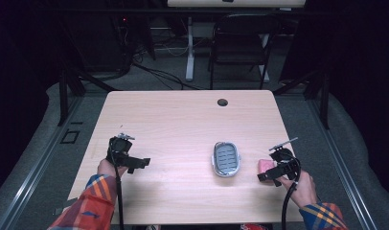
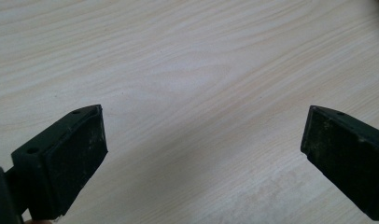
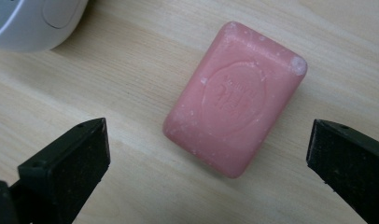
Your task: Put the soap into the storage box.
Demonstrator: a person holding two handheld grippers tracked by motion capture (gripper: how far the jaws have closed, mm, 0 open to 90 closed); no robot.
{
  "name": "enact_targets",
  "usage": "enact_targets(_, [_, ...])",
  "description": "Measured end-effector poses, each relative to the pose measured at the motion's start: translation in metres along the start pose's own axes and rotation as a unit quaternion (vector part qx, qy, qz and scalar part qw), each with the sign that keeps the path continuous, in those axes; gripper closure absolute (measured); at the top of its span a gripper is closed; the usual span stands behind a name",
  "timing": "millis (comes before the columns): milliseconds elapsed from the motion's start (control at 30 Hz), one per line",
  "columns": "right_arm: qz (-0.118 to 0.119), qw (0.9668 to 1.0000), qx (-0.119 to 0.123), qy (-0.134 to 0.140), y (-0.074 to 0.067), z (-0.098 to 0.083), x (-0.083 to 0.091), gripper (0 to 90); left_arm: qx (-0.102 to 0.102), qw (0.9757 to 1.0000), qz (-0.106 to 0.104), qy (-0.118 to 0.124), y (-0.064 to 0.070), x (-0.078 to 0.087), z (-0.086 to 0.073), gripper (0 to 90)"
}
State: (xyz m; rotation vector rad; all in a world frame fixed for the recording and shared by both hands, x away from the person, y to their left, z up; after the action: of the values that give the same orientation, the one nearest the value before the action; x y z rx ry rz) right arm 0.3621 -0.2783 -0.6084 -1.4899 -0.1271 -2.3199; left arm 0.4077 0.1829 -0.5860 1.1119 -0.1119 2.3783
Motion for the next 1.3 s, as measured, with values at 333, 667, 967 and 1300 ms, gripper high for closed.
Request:
enact_targets(333, [-0.019,0.9993,0.001,-0.031,-0.003,0.007,-0.019,0.0,-0.001,1.0,-0.004,-0.002,0.001,0.0,0.0,0.2])
enact_targets(667, [-0.042,0.9978,0.013,-0.05,0.0,0.009,-0.027,0.0,-0.002,1.0,-0.006,-0.003,0.001,0.0,0.0,0.2])
enact_targets(967, [-0.044,0.9982,0.006,-0.041,0.005,0.009,-0.027,18.4,-0.003,1.0,-0.005,-0.003,0.001,0.0,0.0,0.2])
enact_targets(1300, [-0.039,0.9974,0.016,-0.06,0.01,0.006,-0.024,29.7,-0.003,1.0,-0.006,-0.004,0.002,0.0,0.0,0.2])
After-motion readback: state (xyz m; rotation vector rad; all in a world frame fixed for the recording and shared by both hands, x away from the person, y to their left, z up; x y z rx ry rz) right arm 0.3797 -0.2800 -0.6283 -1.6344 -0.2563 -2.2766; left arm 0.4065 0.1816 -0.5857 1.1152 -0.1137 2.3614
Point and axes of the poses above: each handheld gripper's, and its own axes: x roughly backward along the jaws, z roughly out of its top, y roughly to its right, the point moved 9 cm from there along -x, roughly forward along the jaws, and after that the axes turned 8 degrees about y, right-handed, at the moved point
